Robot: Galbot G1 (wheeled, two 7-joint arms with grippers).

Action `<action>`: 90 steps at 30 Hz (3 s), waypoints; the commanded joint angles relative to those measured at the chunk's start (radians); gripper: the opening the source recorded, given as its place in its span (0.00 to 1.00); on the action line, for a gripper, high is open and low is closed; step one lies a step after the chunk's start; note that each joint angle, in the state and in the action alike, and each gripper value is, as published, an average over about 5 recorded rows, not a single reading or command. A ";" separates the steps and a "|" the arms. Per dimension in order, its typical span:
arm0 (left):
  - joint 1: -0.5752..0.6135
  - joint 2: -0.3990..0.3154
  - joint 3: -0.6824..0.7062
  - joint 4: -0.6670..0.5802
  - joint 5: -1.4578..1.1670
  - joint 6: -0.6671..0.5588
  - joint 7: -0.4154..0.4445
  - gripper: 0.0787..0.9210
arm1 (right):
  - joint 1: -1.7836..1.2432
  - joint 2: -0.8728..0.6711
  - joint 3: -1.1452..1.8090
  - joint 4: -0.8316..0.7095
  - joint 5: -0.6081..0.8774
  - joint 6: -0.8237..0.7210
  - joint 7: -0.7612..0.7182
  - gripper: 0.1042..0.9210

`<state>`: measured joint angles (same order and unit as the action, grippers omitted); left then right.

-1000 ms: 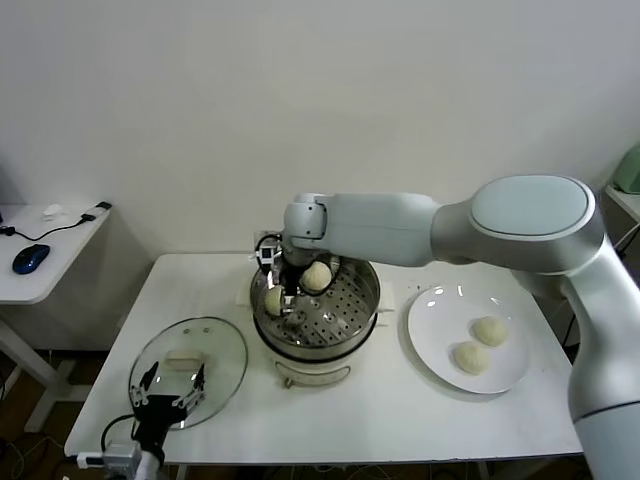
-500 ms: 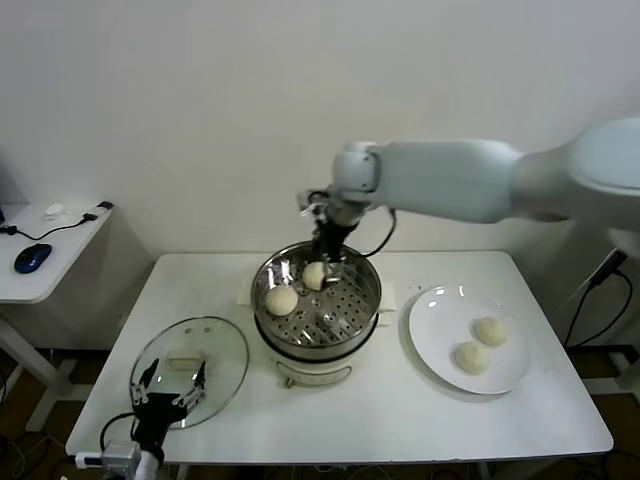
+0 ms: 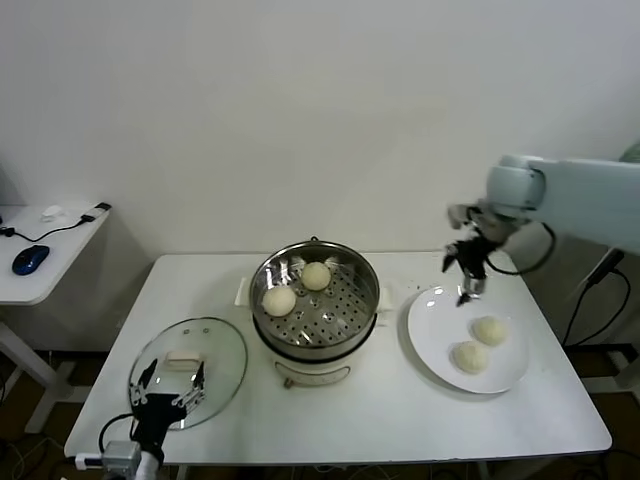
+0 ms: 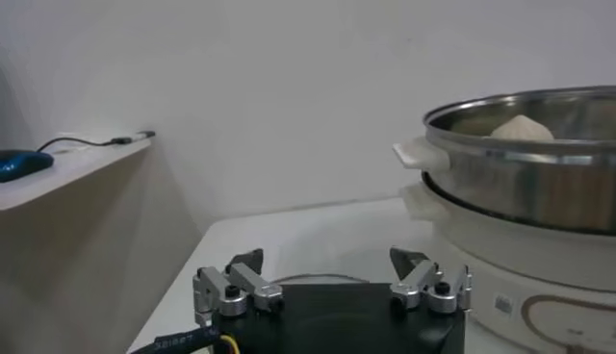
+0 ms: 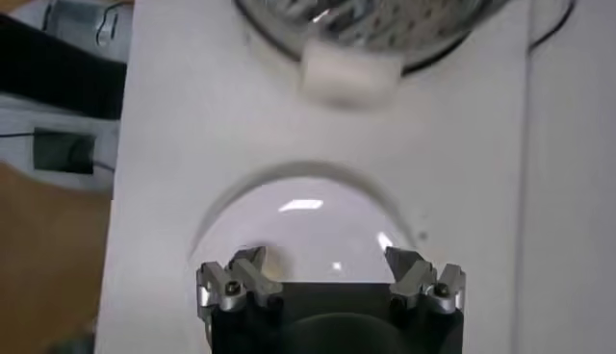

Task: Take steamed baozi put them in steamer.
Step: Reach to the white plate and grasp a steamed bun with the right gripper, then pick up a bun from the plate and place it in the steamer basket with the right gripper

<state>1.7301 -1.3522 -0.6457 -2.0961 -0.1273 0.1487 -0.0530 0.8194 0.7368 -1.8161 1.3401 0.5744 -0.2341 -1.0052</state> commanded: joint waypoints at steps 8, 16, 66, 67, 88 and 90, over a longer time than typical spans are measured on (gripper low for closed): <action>0.017 -0.020 -0.003 0.000 0.017 -0.006 -0.001 0.88 | -0.444 -0.155 0.299 -0.053 -0.254 -0.010 0.056 0.88; 0.024 -0.020 -0.006 0.001 0.017 -0.011 -0.003 0.88 | -0.534 -0.098 0.375 -0.110 -0.272 -0.029 0.107 0.88; 0.036 -0.011 0.017 -0.025 0.034 -0.001 0.000 0.88 | -0.042 0.596 0.318 0.126 -0.458 0.767 -0.091 0.65; 0.038 -0.012 0.017 -0.027 0.034 0.000 0.000 0.88 | -0.066 0.598 0.314 0.113 -0.472 0.766 -0.083 0.65; 0.040 -0.014 0.012 -0.032 0.031 0.000 -0.001 0.88 | -0.260 0.653 0.329 -0.111 -0.562 0.743 -0.032 0.65; 0.041 -0.014 0.012 -0.032 0.031 -0.001 -0.001 0.88 | -0.259 0.652 0.329 -0.115 -0.553 0.749 -0.041 0.66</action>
<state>1.7707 -1.3662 -0.6331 -2.1261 -0.0956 0.1480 -0.0538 0.6112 1.3635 -1.4921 1.2718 0.0515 0.4964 -1.0495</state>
